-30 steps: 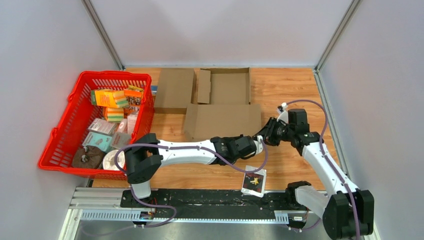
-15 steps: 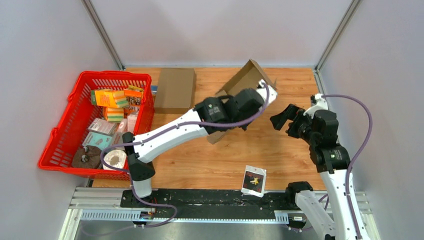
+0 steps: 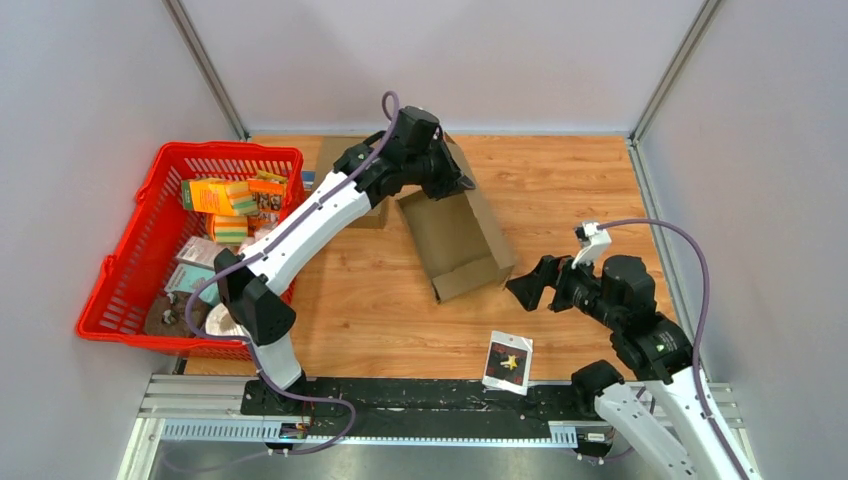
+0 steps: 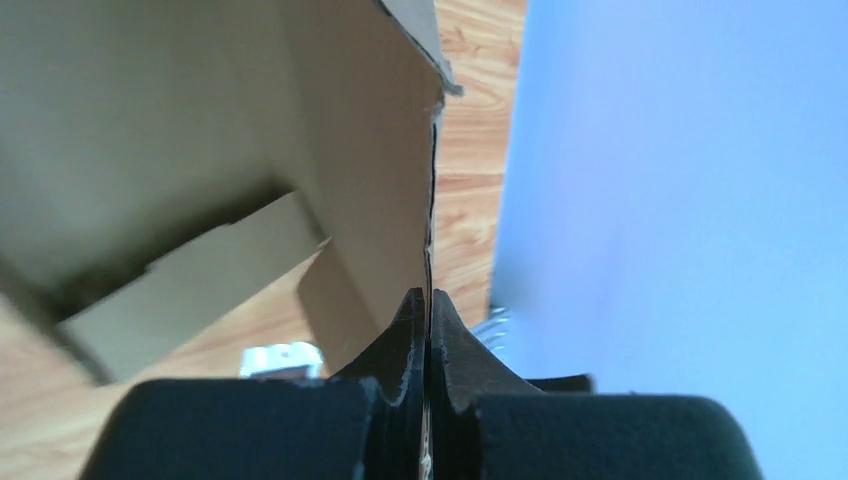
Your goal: Fold the paper box
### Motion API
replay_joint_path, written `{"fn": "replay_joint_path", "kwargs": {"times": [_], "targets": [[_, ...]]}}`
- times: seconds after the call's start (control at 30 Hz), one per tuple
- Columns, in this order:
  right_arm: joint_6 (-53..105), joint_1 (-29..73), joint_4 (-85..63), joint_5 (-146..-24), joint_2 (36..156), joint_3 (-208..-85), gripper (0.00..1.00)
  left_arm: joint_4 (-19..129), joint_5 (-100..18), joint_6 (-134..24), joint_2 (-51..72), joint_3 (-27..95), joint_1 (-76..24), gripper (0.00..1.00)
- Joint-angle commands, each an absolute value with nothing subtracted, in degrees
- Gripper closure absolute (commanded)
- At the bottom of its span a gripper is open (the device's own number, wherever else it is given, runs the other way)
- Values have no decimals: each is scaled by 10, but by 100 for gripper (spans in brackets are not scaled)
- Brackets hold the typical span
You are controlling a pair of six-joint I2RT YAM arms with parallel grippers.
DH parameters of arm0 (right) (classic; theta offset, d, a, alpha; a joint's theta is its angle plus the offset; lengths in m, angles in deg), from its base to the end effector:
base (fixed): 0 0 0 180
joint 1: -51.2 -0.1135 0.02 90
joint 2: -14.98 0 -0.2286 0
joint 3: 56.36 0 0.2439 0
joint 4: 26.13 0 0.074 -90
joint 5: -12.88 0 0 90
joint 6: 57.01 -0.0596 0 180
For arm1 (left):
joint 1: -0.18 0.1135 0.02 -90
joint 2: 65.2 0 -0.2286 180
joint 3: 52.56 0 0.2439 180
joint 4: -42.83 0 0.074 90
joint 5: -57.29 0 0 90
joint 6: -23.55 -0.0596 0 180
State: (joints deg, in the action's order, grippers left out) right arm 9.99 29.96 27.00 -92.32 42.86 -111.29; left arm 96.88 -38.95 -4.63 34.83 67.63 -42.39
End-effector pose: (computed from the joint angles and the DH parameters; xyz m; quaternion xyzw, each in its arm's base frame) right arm 0.1372 0.0701 0.2735 -0.0571 0.8419 0.3015 0.4438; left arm 0.2897 -0.2749 0.3484 -0.1221 0.8731 -0.4005 0.2499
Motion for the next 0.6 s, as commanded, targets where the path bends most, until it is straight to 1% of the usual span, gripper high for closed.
{"fn": "replay_joint_path", "kwargs": {"times": [0.0, 0.03, 0.1, 0.13, 0.2, 0.33, 0.43, 0.47, 0.57], "targets": [[128, 212, 250, -834, 468, -1185, 0, 1071, -370, 144, 361, 804, -420, 100], [132, 198, 256, -808, 480, -1194, 0, 1120, -366, 153, 373, 842, -416, 100], [144, 148, 256, -772, 496, -1211, 0, 1151, -356, 190, 385, 853, -410, 100], [149, 133, 257, -700, 515, -1228, 0, 1146, -353, 199, 384, 838, -410, 100], [166, 108, 267, -648, 539, -1253, 0, 1151, -336, 226, 375, 820, -408, 100], [166, 101, 282, -540, 605, -1303, 1, 1146, -308, 283, 347, 754, -404, 100], [155, 101, 257, -505, 641, -1309, 12, 1128, -291, 317, 327, 716, -400, 100], [157, 102, 243, -500, 646, -1292, 16, 1123, -288, 332, 318, 706, -399, 100], [173, 103, 180, -498, 653, -1262, 25, 1082, -287, 350, 300, 665, -390, 100]]}}
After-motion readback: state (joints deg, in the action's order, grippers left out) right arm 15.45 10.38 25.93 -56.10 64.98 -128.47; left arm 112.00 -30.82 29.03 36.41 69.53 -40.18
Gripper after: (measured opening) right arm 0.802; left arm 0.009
